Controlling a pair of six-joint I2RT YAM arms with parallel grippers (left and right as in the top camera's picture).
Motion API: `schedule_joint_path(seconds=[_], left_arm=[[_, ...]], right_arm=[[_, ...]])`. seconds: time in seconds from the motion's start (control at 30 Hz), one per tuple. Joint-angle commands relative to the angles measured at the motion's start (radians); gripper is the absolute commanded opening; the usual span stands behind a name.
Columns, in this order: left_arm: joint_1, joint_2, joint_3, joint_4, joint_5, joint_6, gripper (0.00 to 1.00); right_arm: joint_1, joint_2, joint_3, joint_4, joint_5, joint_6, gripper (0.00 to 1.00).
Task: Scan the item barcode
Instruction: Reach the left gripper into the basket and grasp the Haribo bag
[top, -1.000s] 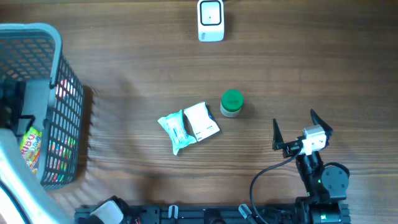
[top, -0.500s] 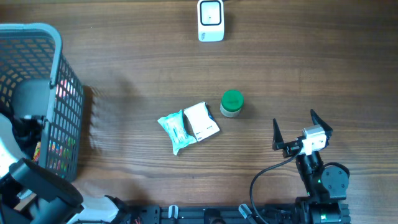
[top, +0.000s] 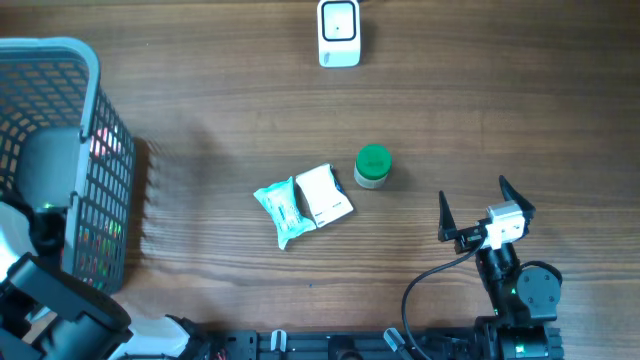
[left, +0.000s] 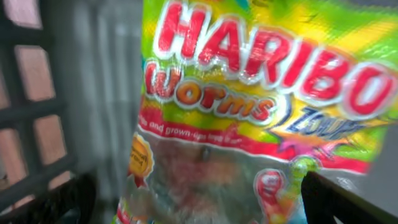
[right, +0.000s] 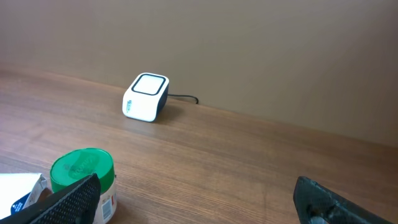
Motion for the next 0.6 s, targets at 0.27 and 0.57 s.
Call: schedule_joint_path(seconds=[0.27,0.57], left_arm=[[0.005,-0.002,-0.262,0.266,0.076,0.012,0.29],[0.005,-0.057,-0.049,0.153,0.349,0.037,0.04]], right_arm=[[0.004,-0.005,-0.001,0.003,0.015,-0.009,1.0],[0.004,-0.005,-0.001,0.003,0.015,-0.009,1.0]])
